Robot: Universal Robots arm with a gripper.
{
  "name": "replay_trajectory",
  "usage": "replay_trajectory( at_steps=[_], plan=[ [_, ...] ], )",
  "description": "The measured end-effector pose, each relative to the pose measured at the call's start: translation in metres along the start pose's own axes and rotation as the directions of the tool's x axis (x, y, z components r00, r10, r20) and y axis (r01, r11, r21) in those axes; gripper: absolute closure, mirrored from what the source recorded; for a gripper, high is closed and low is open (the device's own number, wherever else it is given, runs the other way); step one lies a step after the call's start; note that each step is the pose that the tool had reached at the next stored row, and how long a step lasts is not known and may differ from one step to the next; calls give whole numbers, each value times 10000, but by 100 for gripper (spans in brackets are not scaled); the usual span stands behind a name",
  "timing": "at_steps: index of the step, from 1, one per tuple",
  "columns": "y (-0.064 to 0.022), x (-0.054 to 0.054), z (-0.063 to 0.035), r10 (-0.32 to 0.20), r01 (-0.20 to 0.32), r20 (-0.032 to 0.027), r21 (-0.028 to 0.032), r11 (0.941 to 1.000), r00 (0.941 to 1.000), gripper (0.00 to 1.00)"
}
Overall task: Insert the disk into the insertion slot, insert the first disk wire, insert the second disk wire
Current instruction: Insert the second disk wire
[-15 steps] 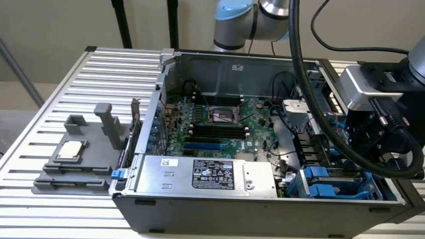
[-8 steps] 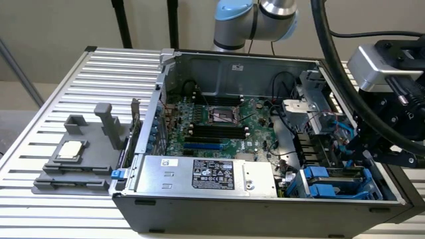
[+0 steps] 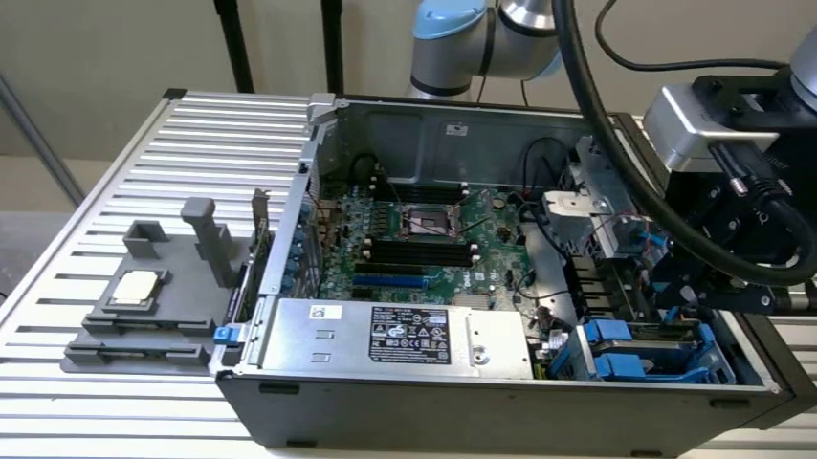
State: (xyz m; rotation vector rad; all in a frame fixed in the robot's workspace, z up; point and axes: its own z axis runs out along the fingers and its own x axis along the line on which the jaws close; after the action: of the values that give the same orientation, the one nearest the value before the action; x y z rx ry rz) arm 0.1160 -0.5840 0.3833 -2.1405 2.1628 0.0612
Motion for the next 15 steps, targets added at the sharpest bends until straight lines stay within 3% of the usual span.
replay_trajectory(
  at_steps=[1, 2, 6, 9, 11, 15],
  plan=[
    [3, -4, 14, -1, 1, -6, 2, 10000, 10000, 74],
    [5, -6, 32, -1, 1, -14, 4, 10000, 10000, 67],
    [12, -19, 97, -3, 3, -49, 6, 10000, 10000, 67],
    [13, -56, 111, -6, 6, -126, 7, 10000, 9999, 67],
    [14, -104, 118, -11, 11, -252, 8, 10000, 9997, 67],
    [14, -165, 126, -26, 26, -603, 10, 10000, 9982, 67]
  ],
)
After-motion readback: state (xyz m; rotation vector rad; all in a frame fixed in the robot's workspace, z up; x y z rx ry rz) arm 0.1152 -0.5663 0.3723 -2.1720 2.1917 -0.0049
